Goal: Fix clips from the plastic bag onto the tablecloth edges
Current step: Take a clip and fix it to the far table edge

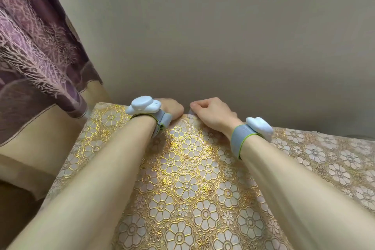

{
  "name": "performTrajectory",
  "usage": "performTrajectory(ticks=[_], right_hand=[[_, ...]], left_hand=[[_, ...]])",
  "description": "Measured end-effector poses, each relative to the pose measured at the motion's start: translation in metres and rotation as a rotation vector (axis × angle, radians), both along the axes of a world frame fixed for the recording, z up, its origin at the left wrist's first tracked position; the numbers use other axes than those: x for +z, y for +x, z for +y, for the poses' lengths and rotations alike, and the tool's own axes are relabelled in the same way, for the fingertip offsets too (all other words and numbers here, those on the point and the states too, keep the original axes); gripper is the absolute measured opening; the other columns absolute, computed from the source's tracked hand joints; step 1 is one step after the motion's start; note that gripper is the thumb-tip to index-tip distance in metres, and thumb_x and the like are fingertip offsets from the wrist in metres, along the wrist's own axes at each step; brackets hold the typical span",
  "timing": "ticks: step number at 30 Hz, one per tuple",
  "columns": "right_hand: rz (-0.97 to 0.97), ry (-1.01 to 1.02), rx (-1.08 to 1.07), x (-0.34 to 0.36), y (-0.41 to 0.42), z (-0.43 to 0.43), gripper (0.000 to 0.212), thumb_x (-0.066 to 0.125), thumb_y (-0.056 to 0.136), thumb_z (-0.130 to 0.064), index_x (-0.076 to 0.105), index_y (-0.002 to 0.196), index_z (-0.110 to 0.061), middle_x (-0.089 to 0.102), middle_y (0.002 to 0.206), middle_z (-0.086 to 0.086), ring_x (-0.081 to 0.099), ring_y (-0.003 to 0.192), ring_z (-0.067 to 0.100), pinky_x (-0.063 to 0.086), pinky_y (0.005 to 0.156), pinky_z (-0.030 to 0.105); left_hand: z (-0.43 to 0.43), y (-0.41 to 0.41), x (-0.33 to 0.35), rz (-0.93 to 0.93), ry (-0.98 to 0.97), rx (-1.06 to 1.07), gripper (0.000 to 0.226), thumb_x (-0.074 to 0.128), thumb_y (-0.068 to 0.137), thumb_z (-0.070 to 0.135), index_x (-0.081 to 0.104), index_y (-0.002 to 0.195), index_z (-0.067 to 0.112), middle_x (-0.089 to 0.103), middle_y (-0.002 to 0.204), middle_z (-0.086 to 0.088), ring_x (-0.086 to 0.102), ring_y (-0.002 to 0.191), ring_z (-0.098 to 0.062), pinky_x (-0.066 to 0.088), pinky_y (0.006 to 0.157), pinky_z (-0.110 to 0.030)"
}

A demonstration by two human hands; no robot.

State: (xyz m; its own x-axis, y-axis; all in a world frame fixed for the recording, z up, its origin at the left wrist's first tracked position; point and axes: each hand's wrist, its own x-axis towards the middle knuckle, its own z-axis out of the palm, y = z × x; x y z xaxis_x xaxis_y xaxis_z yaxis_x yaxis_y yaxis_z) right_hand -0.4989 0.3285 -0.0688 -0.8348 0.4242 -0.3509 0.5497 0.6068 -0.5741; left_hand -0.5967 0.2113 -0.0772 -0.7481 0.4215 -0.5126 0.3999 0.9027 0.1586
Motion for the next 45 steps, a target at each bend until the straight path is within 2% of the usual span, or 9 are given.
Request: performTrajectory(ticks=[3,8,11,13,16,19,32,41,45], right_hand=[[-0.032,-0.019,0.020,0.004,-0.002,-0.001,0.033,0.045,0.093,-0.047,0.073,0.108,-0.039,0.071,0.115,-0.010,0.058,0.116,0.023,0.038,0.088,0.032],[-0.002,0.016,0.047,0.002,0.004,-0.001,0.032,0.043,0.094,-0.050,0.070,0.110,-0.050,0.068,0.124,-0.013,0.055,0.124,0.023,0.036,0.088,0.033],[0.024,0.014,0.091,0.002,0.004,-0.009,0.031,0.043,0.093,-0.052,0.065,0.114,-0.058,0.066,0.130,-0.015,0.053,0.128,0.024,0.038,0.102,0.038],[0.025,0.017,0.097,0.002,0.002,-0.012,0.033,0.044,0.091,-0.050,0.065,0.115,-0.058,0.069,0.125,-0.012,0.055,0.125,0.025,0.039,0.104,0.039],[0.026,0.000,0.054,0.002,0.001,-0.013,0.032,0.046,0.088,-0.049,0.068,0.110,-0.057,0.071,0.118,-0.010,0.056,0.122,0.025,0.040,0.098,0.038],[0.028,-0.015,0.031,0.002,0.004,-0.012,0.030,0.049,0.087,-0.046,0.071,0.106,-0.053,0.069,0.123,-0.012,0.054,0.125,0.024,0.036,0.091,0.036],[0.014,0.041,0.160,0.006,0.016,-0.011,0.037,0.053,0.089,-0.037,0.066,0.121,-0.052,0.069,0.128,-0.007,0.054,0.126,0.025,0.038,0.098,0.034],[0.002,-0.004,0.221,0.010,0.014,-0.008,0.042,0.049,0.086,-0.026,0.070,0.112,-0.051,0.069,0.125,-0.009,0.055,0.118,0.027,0.036,0.095,0.037],[-0.022,0.103,0.296,0.003,0.017,-0.007,0.048,0.040,0.092,-0.027,0.057,0.127,-0.055,0.063,0.135,-0.009,0.052,0.127,0.027,0.033,0.101,0.041]], left_hand=[[0.004,0.007,0.006,0.128,0.043,0.002,0.024,0.040,0.090,0.018,0.063,0.093,0.010,0.062,0.098,-0.009,0.061,0.095,-0.032,0.040,0.072,-0.030],[-0.001,0.003,-0.013,0.335,0.160,0.070,0.039,0.042,0.080,0.028,0.067,0.110,0.020,0.068,0.110,-0.011,0.064,0.097,-0.034,0.037,0.069,-0.031],[0.001,0.003,-0.014,0.354,0.182,0.086,0.039,0.043,0.079,0.030,0.068,0.108,0.025,0.069,0.107,-0.009,0.064,0.096,-0.034,0.037,0.068,-0.031],[0.001,0.004,-0.013,0.367,0.190,0.090,0.037,0.043,0.078,0.029,0.068,0.105,0.025,0.069,0.104,-0.009,0.064,0.093,-0.034,0.038,0.067,-0.031],[-0.001,0.006,-0.012,0.373,0.212,0.098,0.036,0.043,0.077,0.027,0.069,0.102,0.024,0.069,0.101,-0.009,0.064,0.090,-0.034,0.038,0.067,-0.031],[-0.002,0.006,-0.013,0.385,0.238,0.114,0.037,0.043,0.076,0.025,0.069,0.101,0.024,0.069,0.100,-0.010,0.064,0.089,-0.034,0.039,0.066,-0.030],[-0.003,0.006,-0.014,0.354,0.267,0.114,0.038,0.043,0.073,0.026,0.069,0.099,0.033,0.070,0.100,-0.007,0.063,0.088,-0.035,0.040,0.068,-0.031],[-0.002,0.010,-0.013,0.388,0.283,0.133,0.039,0.042,0.076,0.023,0.069,0.102,0.036,0.069,0.104,-0.008,0.062,0.089,-0.035,0.039,0.068,-0.030],[-0.001,0.013,-0.012,0.419,0.294,0.141,0.037,0.043,0.078,0.023,0.069,0.101,0.036,0.068,0.105,-0.009,0.063,0.091,-0.037,0.040,0.069,-0.030]])
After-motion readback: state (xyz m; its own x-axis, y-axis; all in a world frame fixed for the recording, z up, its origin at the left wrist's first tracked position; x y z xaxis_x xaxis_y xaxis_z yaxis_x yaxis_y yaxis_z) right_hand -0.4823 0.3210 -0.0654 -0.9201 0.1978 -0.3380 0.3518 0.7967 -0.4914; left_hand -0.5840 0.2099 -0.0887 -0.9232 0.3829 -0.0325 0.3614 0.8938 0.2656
